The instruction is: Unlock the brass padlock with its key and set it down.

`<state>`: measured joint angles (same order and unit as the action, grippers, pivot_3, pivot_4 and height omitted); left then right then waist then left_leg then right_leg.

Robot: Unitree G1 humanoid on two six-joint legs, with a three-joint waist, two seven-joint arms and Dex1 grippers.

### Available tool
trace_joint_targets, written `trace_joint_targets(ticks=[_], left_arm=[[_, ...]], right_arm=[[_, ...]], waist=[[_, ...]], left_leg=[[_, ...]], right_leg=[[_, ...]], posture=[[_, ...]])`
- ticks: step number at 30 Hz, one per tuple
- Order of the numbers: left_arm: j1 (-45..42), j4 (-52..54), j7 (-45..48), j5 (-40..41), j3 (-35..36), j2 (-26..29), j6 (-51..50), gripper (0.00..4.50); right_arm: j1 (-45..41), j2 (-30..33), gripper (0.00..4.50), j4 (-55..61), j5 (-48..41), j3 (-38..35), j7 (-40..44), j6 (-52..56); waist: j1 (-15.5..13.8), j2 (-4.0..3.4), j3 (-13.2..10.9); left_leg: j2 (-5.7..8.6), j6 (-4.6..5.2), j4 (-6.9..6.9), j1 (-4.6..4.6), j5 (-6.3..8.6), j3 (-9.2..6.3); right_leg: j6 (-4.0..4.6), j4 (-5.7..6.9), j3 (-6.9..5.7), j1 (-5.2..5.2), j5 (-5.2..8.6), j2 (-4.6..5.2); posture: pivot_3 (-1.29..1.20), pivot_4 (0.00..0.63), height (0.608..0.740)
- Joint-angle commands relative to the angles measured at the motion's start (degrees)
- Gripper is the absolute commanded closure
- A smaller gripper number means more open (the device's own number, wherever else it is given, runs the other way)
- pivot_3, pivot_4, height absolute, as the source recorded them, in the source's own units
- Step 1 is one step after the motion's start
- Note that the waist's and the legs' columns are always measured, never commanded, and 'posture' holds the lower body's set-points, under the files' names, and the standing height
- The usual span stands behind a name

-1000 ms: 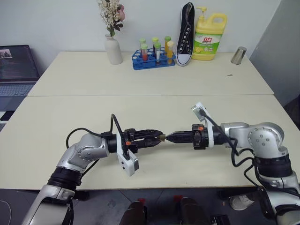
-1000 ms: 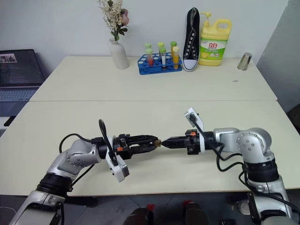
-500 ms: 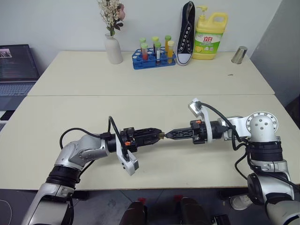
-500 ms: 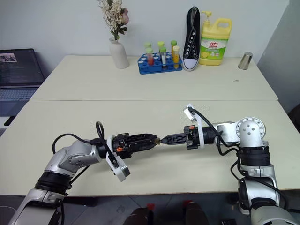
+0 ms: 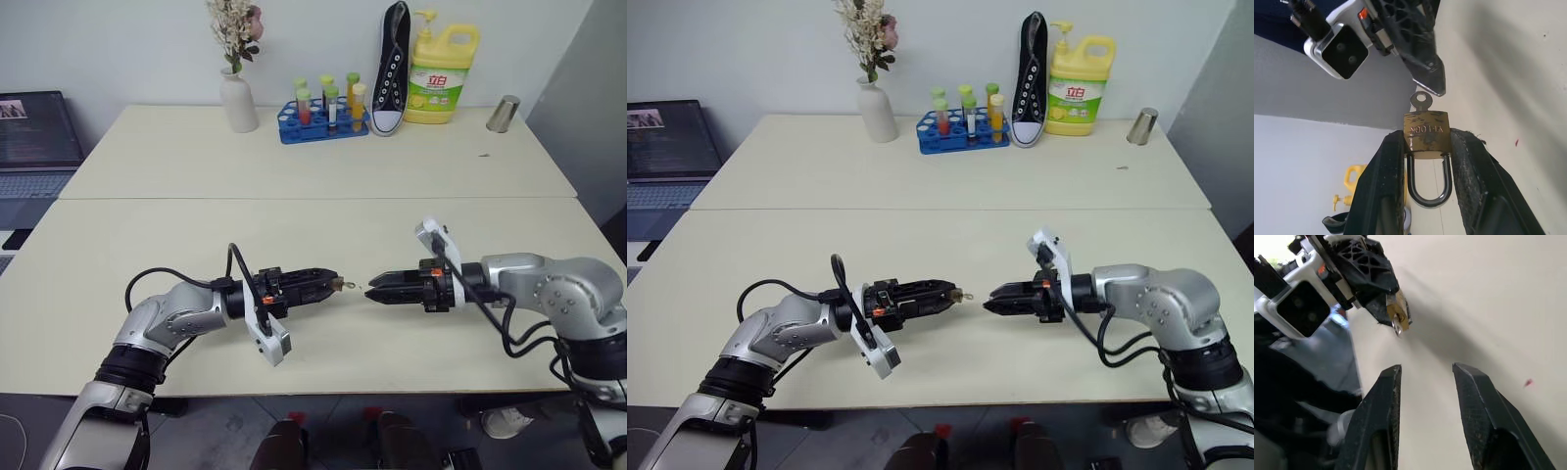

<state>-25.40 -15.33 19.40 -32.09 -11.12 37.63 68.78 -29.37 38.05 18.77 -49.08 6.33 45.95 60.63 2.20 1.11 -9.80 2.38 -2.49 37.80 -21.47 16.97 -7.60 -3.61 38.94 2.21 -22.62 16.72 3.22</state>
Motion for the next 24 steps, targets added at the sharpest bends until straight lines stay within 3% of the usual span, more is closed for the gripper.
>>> trace_joint_targets(ticks=[1, 13, 21, 24], left_arm=[[-0.7, 1.7, -0.6, 1.9, -0.8, 0.5, 0.1, 3.53], [-3.1, -0.4, -1.2, 1.9, -2.7, -0.1, 0.6, 3.53], [-2.9, -0.2, -1.4, 1.9, -2.9, 0.0, 0.5, 3.53], [-2.5, 0.0, -1.4, 2.0, -2.8, 0.2, 0.4, 3.53]], right_arm=[[0.5, -2.2, 2.79, 4.1, 2.3, -0.4, 0.0, -6.0], [0.3, -7.1, 2.79, 2.7, 8.0, 5.1, -0.3, -9.2], [0.0, -8.1, 2.79, 1.9, 7.5, 4.3, 0.3, -8.4], [-0.2, -8.4, 3.36, 1.4, 6.7, 3.4, 0.4, -7.7]], waist=[[0.1, -0.01, 0.0], [-0.5, -0.01, 0.0], [-0.5, -0.01, 0.0], [-0.5, -0.01, 0.0]], left_leg=[[-0.02, 0.00, 0.00, 0.00, 0.00, -0.01], [0.01, -0.02, 0.06, -0.14, -0.01, -0.08], [0.01, -0.02, 0.06, -0.16, -0.01, -0.08], [0.02, -0.02, 0.06, -0.17, -0.01, -0.08]], right_leg=[[0.00, 0.02, 0.00, -0.01, 0.00, -0.03], [0.01, 0.00, -0.03, -0.06, 0.00, 0.08], [0.01, 0.02, -0.03, -0.12, -0.01, 0.06], [0.01, 0.02, -0.03, -0.12, -0.01, 0.07]], posture=[[0.00, 0.150, 0.740], [0.00, 0.150, 0.740], [0.00, 0.150, 0.740], [0.00, 0.150, 0.740]])
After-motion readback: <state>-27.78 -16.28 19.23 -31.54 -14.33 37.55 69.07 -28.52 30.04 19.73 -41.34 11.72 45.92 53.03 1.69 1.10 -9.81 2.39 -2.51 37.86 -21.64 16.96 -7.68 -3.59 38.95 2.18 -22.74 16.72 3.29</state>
